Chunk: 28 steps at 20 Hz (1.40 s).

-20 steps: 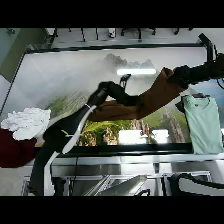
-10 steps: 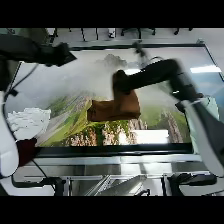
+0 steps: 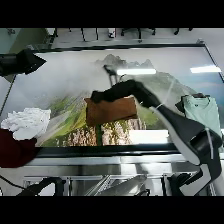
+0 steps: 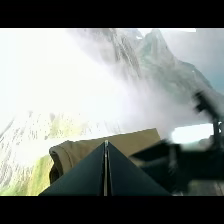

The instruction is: Fold the shirts.

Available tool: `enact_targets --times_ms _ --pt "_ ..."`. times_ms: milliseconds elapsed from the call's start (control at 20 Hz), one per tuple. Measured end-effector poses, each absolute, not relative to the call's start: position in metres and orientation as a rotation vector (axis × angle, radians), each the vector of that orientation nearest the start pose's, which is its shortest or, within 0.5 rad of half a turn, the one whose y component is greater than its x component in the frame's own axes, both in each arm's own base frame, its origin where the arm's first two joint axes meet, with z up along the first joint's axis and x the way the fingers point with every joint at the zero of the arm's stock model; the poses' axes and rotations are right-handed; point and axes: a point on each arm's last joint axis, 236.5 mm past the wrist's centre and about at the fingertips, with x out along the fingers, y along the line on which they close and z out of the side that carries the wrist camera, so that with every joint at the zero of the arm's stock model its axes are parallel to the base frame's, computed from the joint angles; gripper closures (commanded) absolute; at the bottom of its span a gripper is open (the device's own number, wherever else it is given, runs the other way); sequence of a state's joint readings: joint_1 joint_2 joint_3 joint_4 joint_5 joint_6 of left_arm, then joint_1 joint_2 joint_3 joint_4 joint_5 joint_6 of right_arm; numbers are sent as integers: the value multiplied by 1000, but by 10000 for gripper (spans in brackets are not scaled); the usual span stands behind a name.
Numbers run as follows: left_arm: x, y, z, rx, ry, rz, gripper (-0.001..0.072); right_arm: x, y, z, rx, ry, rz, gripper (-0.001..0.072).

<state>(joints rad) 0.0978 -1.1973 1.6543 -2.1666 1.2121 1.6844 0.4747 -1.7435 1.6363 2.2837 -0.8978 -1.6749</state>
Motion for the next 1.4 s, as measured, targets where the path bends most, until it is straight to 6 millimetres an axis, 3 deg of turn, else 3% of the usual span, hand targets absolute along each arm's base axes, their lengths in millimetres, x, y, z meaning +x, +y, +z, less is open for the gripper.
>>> enact_targets --times_ms 100,250,350,450,600,750,850,900,1000,1050,1200,1300,1400 --pt "425 -81 271 -329 674 -394 694 467 295 50 392 1117 668 22" --pt "421 -80 275 -317 665 -397 694 475 197 32 455 1227 517 22" --pt "418 -81 277 -309 662 -401 693 467 154 9 508 1307 440 22" --pt "416 -81 278 -305 666 -404 693 455 133 -23 554 1390 393 22" --pt "414 -83 277 -302 675 -410 693 442 138 -60 611 1474 413 22" --pt "412 -85 276 -299 683 -416 693 438 162 -90 644 1514 442 22" --pt "412 -85 275 -298 687 -419 693 439 183 -99 669 1513 463 23" --pt "411 -86 275 -297 690 -420 693 439 192 -103 675 1512 469 61" --pt "410 -86 273 -295 697 -423 693 442 204 -111 656 1497 475 701" --pt "409 -87 273 -295 698 -424 693 443 210 -113 655 1497 480 691" --pt "408 -87 272 -294 704 -426 693 454 217 -98 623 1454 509 692" --pt "406 -88 270 -292 719 -430 693 473 215 -63 633 1374 536 692" --pt "403 -89 267 -290 734 -435 693 493 199 -22 635 1281 548 692"
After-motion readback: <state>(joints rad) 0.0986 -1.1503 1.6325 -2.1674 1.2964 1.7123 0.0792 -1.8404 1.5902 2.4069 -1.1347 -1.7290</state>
